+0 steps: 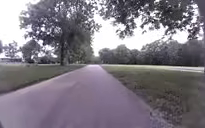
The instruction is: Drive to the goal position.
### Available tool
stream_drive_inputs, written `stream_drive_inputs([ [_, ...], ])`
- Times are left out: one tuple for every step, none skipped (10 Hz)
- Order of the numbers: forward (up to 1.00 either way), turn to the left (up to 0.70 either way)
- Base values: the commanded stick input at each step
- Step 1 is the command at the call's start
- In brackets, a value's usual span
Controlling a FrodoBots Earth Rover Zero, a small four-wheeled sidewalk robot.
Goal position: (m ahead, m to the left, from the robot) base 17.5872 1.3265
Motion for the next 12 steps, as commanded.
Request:
stream_drive_inputs([
  [0.70, 0.01],
  [0.70, 0.01],
  [0.70, 0.03],
  [0.70, 0.06],
  [0.70, 0.06],
  [0.70, 0.05],
  [0.70, 0.04],
  [0.70, 0.02],
  [0.70, 0.01],
  [0.70, 0.01],
  [0.70, 0.00],
  [0.70, 0.00],
])
